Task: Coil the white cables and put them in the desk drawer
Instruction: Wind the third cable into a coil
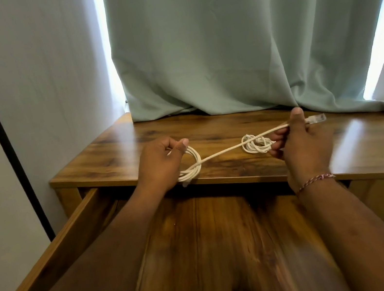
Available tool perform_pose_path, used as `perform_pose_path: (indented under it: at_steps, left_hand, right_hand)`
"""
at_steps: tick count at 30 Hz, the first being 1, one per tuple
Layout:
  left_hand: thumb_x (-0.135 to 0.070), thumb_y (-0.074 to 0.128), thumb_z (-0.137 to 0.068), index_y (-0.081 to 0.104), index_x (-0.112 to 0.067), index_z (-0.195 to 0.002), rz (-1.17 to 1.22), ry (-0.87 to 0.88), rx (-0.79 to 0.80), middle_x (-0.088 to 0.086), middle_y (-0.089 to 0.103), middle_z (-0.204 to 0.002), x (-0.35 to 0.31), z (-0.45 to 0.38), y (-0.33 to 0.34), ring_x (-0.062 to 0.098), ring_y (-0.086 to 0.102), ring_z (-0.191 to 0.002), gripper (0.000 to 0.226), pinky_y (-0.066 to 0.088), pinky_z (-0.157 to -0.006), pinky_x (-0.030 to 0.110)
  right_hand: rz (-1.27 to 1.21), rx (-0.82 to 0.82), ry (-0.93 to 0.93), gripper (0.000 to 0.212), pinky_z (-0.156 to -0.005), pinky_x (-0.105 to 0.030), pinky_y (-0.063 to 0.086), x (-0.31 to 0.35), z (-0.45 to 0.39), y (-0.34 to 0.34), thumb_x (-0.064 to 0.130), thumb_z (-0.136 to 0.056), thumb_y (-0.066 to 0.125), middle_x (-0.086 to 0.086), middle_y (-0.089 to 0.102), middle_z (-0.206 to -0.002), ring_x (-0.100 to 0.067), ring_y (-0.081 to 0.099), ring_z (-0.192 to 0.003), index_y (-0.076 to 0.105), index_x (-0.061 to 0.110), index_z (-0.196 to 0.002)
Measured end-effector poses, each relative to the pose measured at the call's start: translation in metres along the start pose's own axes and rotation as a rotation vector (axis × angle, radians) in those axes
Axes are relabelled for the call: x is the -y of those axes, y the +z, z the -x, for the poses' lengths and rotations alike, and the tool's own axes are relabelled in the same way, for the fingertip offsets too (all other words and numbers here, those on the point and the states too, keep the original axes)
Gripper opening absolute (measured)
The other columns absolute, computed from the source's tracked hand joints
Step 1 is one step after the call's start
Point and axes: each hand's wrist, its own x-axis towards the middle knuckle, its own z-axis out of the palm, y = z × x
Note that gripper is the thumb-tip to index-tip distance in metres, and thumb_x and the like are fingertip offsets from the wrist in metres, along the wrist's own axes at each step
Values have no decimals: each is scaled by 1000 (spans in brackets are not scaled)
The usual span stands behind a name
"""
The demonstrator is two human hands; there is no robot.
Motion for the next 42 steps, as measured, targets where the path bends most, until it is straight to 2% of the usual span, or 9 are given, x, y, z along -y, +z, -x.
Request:
perform_pose_path:
  at_steps: [10, 13, 16, 22, 29, 33, 35, 38, 42]
  left_hand:
    - [-35, 69, -97, 68, -22, -71, 158, -9, 161, -12, 54, -47, -21, 18, 5, 7, 46, -46, 29, 41, -56, 28]
    - [-25, 64, -100, 62, -14, -72, 462, -82, 273, -5, 38, -48, -22, 24, 4, 11, 30, -43, 30, 26, -46, 27]
    - [-28, 63, -98, 61, -9, -80, 667, -117, 323, -1, 33, -53, -22, 23, 2, 10, 25, -42, 26, 16, -51, 34]
    - [-36, 64, -90, 58, -1, -105, 812, -138, 378, 0, 30, -53, -19, 22, 0, 9, 26, -38, 38, 24, -51, 31]
    - [-33, 63, -95, 60, 7, -102, 695, -99, 414, 2, 35, -53, -18, 23, 5, 9, 28, -38, 41, 25, -42, 23]
    - [-22, 59, -103, 56, 19, -97, 477, -65, 378, 13, 36, -64, -21, 25, 6, 10, 28, -43, 42, 26, -39, 20]
    - [-20, 62, -101, 60, 9, -93, 450, -56, 354, 13, 39, -61, -22, 24, 6, 12, 29, -41, 31, 26, -38, 21]
    - [-22, 66, -99, 65, -13, -91, 382, -23, 396, 15, 59, -61, -28, 27, 7, 12, 40, -38, 11, 30, -39, 22]
    - [-24, 68, -98, 67, -12, -95, 299, 62, 408, 5, 71, -64, -30, 31, 12, 4, 58, -46, 13, 41, -46, 18]
  right_hand:
    - [22, 22, 82, 28, -48, -29, 54, -19, -14, -5, 34, -106, 53, -9, 75, -73, -15, 68, -51, 67, 14, -94]
    - [458, 175, -99, 21, -64, -37, 56, -26, -22, -5, 24, -105, 53, -12, 74, -81, -25, 70, -66, 65, 9, -113]
    - [895, 517, -280, 29, -83, -39, 53, -20, -17, -5, 34, -107, 49, -10, 74, -96, -31, 70, -93, 72, 16, -111]
    - [794, 1022, -396, 26, -91, -10, 41, -7, 3, -1, 32, -103, 60, 11, 72, -111, -3, 61, -106, 74, 31, -125]
    - [531, 1200, -406, 19, -80, -20, 51, -11, 12, 1, 20, -90, 78, 17, 77, -92, -5, 72, -90, 80, 33, -103]
    - [356, 1202, -304, 23, -87, -30, 58, -9, 18, 4, 13, -92, 75, -1, 80, -102, -20, 76, -98, 77, 21, -113]
    - [242, 1211, -179, 23, -88, -38, 60, -9, 21, 5, 7, -97, 68, -14, 79, -104, -32, 75, -99, 72, 13, -119]
    - [28, 1127, 141, 25, -78, -38, 58, -6, 28, 9, 3, -103, 53, -18, 74, -98, -28, 71, -85, 62, 11, -125]
    - [-75, 1074, 311, 36, -75, -35, 58, -4, 35, 12, 18, -89, 66, -17, 70, -99, -23, 69, -83, 59, 10, -123]
